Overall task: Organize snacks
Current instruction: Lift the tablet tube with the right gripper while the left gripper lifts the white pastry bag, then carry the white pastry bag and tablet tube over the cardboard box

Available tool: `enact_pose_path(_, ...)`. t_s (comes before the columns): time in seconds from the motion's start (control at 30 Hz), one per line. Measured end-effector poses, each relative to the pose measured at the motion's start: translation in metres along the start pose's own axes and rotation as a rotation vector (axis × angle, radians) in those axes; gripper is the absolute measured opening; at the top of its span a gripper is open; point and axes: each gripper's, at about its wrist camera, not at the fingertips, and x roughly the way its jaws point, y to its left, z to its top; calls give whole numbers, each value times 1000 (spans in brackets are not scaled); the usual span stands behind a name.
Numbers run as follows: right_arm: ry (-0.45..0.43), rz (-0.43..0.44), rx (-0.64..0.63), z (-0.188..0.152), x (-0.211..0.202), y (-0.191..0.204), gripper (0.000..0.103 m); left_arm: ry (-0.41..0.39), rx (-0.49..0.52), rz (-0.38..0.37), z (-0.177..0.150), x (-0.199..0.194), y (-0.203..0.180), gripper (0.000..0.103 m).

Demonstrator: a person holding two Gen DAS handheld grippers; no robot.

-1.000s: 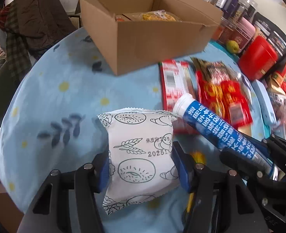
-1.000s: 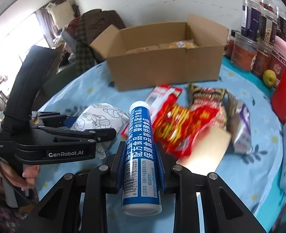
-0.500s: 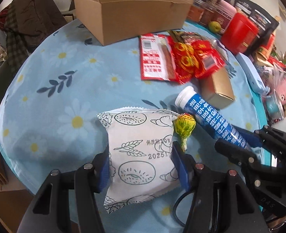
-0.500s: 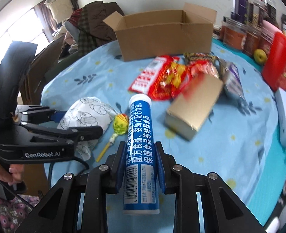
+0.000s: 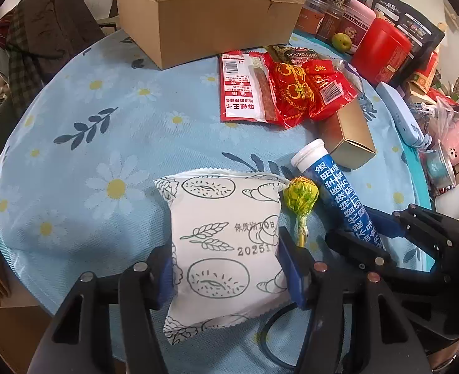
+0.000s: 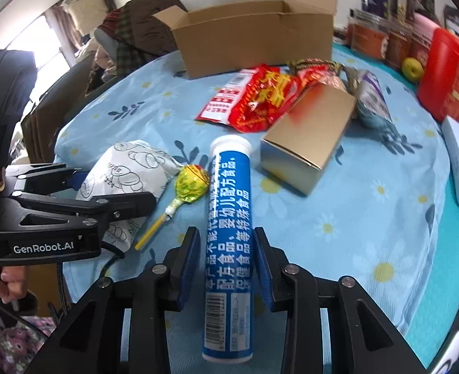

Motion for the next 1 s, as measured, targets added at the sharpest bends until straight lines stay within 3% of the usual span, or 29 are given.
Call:
enact_pose_path(0.3,-11,-55,-1,1,1,5,28,-28,18,3,-4,-3,0,57)
enact_pose_path(0.6,-75,11,-2,-3,-24,10,28,-45,-20,-71,-6,-19,5,55)
enact_pose_path(1.0,-171,47,-63,35,-60,17,28,-197,10,-83,18,-65,-3,55)
